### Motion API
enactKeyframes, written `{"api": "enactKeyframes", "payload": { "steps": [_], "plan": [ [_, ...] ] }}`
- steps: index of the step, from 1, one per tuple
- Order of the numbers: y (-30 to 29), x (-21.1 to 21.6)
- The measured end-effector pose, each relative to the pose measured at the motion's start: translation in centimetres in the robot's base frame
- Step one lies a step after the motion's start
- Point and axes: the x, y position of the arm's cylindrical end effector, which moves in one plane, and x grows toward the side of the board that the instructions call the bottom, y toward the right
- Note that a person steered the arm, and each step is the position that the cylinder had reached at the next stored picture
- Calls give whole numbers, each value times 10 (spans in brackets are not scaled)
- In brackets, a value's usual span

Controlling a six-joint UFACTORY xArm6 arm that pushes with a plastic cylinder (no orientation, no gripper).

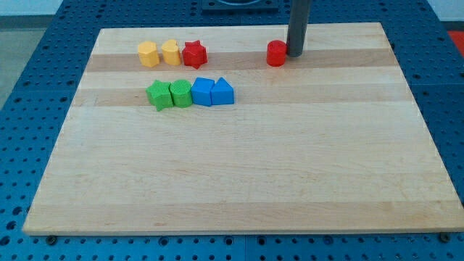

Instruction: Place the red circle close to the red star

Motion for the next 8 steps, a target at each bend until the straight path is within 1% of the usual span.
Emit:
{"api": "enactKeyframes", "payload": {
  "steps": [1, 2, 6, 8],
  "plan": [
    [-4, 0],
    [8, 2],
    [3, 19],
    [-16, 18]
  ]
}}
